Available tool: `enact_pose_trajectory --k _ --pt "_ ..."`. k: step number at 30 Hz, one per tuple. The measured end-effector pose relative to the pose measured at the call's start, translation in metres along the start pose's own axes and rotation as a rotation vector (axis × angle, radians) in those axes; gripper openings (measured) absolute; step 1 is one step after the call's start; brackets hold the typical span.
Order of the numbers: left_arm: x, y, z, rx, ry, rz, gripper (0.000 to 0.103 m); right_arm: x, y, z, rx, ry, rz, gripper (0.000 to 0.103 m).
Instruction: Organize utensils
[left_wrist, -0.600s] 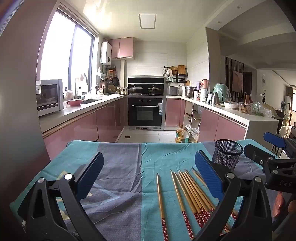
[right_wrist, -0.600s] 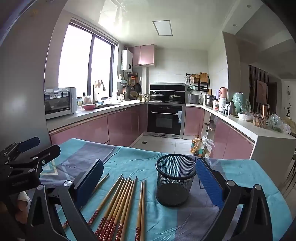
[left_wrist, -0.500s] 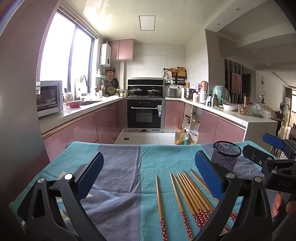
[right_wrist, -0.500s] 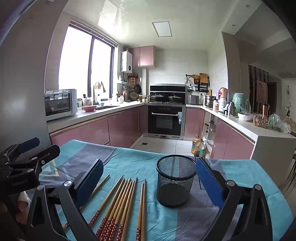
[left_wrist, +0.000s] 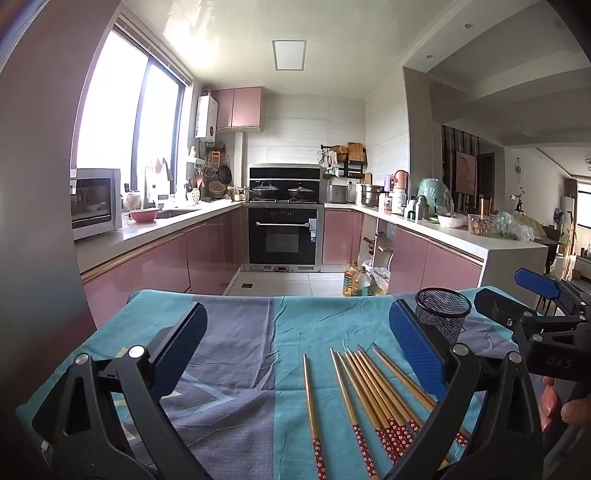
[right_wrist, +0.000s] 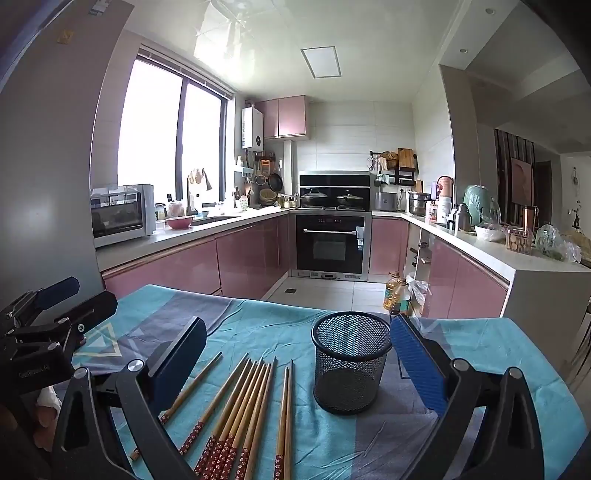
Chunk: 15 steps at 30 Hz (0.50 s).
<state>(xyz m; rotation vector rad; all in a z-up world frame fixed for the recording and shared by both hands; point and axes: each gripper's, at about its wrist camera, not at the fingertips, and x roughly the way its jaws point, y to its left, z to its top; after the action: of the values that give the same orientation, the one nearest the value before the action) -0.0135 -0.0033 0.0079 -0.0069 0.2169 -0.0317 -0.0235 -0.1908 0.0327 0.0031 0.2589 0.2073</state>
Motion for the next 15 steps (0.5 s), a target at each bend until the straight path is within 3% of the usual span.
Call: enact_pose_trajectory --k 15 --pt "-0.0044 -0.0008 -0.0003 0.001 -0.014 -0.011 0.097 -0.0033 0.0020 0.0024 0.000 -0.016 0.001 0.096"
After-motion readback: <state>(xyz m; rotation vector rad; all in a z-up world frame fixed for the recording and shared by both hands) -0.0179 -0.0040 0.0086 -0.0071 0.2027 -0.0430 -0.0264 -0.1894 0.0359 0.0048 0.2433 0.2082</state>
